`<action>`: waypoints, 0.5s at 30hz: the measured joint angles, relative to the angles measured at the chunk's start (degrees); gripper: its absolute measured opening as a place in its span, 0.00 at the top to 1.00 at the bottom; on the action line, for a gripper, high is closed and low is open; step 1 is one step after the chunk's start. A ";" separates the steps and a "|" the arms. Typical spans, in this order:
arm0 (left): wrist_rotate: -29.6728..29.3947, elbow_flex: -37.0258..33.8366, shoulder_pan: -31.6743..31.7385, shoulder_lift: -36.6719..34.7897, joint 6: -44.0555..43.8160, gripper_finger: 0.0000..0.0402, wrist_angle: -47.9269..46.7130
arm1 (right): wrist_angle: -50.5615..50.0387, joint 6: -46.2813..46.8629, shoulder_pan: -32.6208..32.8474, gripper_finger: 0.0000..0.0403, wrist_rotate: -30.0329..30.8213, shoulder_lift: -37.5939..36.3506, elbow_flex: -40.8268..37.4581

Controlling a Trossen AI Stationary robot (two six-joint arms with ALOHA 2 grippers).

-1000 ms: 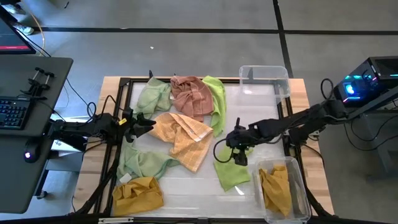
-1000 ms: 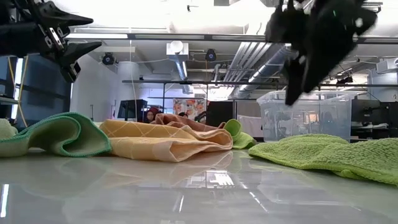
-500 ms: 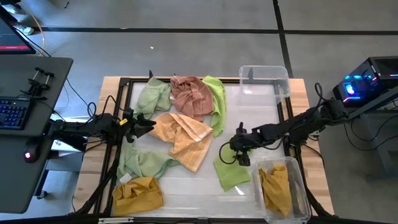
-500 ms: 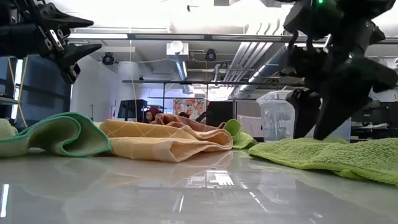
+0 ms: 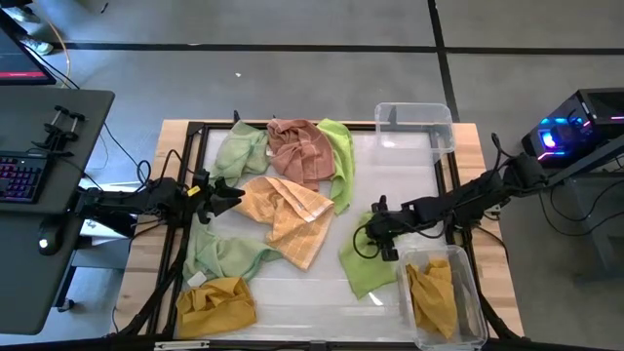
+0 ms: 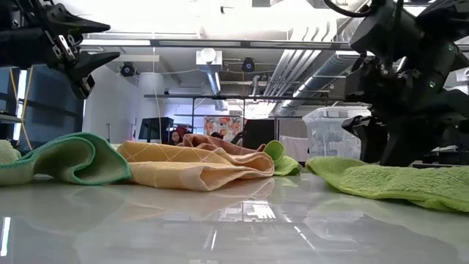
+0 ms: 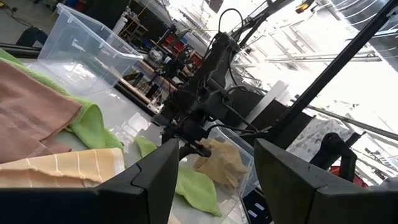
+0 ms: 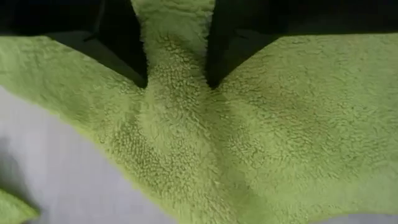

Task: Sort towels by color in basket
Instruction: Put the bottom green towel into the top transparent bin

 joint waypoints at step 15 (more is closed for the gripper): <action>0.04 0.00 -0.02 0.02 -0.02 0.51 -0.04 | -37.27 3.52 -8.68 0.94 7.57 -6.10 31.00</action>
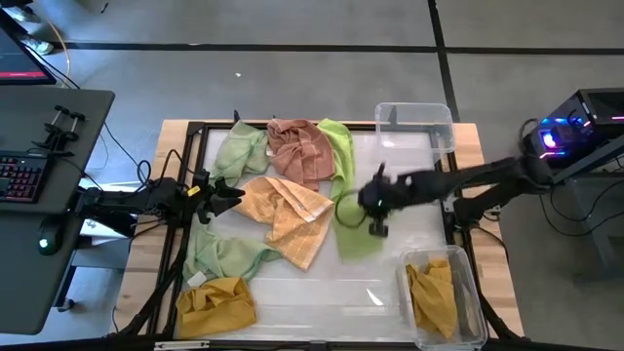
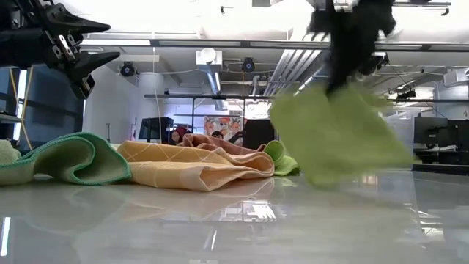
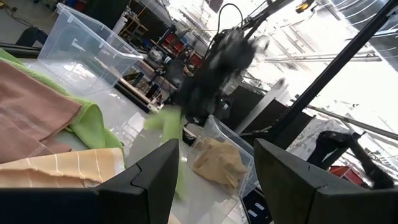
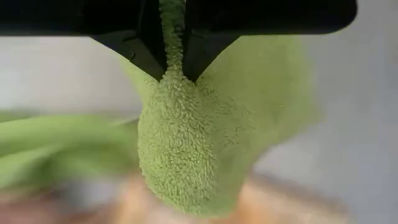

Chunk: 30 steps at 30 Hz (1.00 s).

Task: Sort towels by color in basket
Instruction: Put the bottom green towel into the top transparent bin

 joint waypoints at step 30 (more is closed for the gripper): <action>-0.02 0.00 0.02 -0.01 0.00 0.51 0.02 | -2.54 -50.67 -44.44 0.96 18.57 -6.47 11.91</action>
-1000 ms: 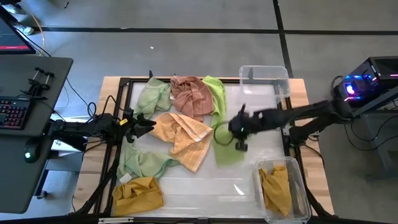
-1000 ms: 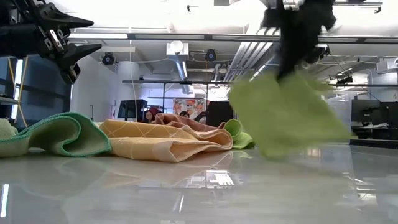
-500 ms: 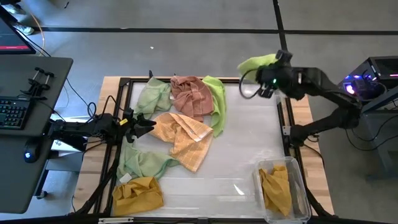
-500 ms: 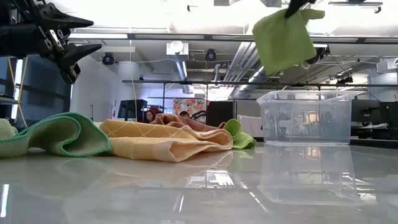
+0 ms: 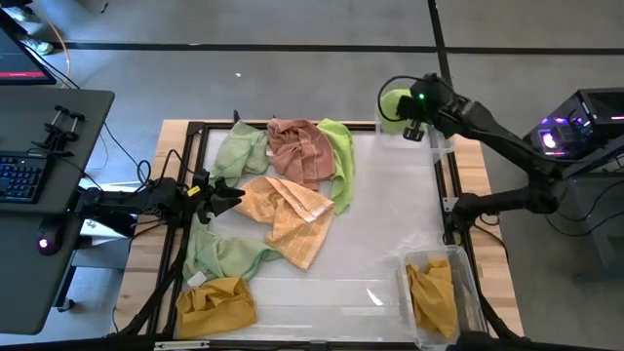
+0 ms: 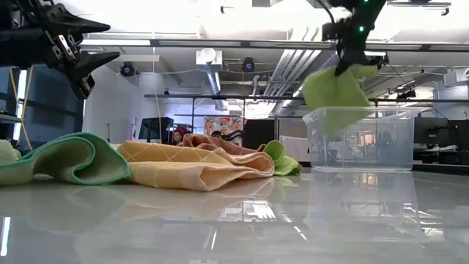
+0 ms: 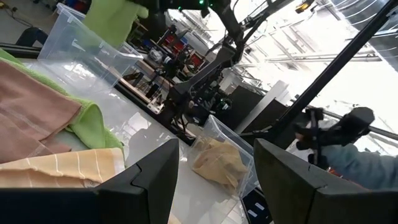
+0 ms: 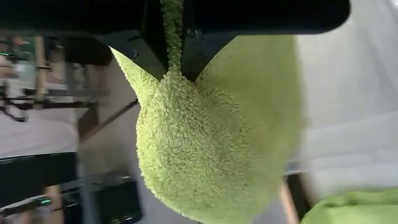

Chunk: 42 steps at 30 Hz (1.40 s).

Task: Sort towels by color in basket
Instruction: Put the bottom green towel into the top transparent bin, then put the green towel into the top transparent bin

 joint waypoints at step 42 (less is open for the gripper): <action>0.00 0.00 0.00 0.01 0.00 0.51 0.00 | -11.74 33.42 -9.81 0.58 -41.20 4.42 5.35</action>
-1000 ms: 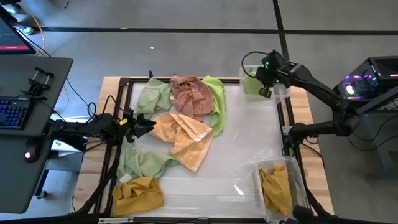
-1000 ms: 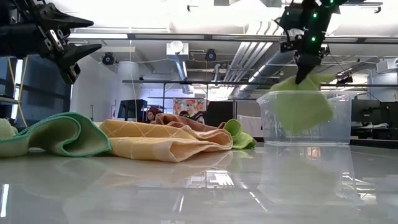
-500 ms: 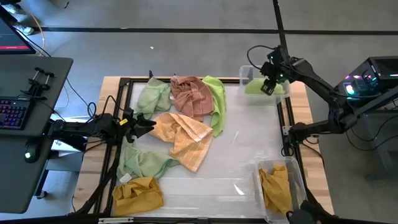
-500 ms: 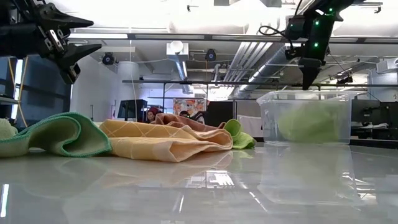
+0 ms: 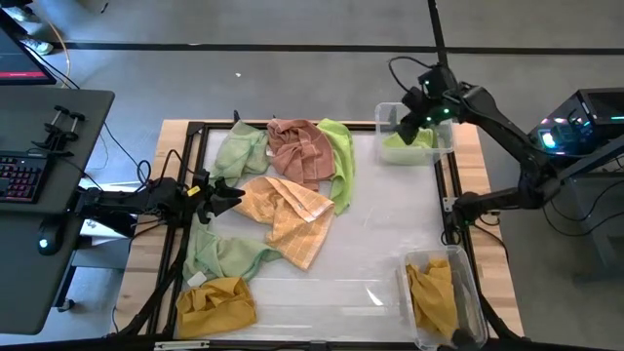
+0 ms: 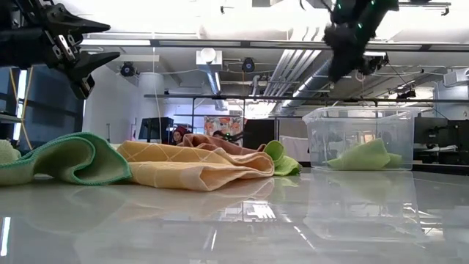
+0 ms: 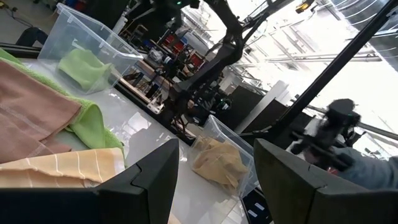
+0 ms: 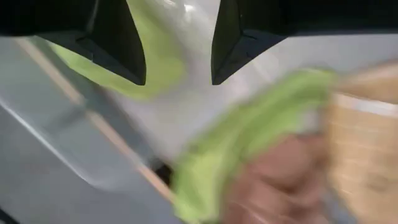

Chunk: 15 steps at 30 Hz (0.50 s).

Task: Sort towels by color in basket
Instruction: Put the green towel into the top transparent bin

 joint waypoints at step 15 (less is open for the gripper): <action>-0.02 0.00 0.00 -0.02 0.00 0.51 0.02 | 15.07 16.27 33.07 0.69 8.01 4.50 -0.08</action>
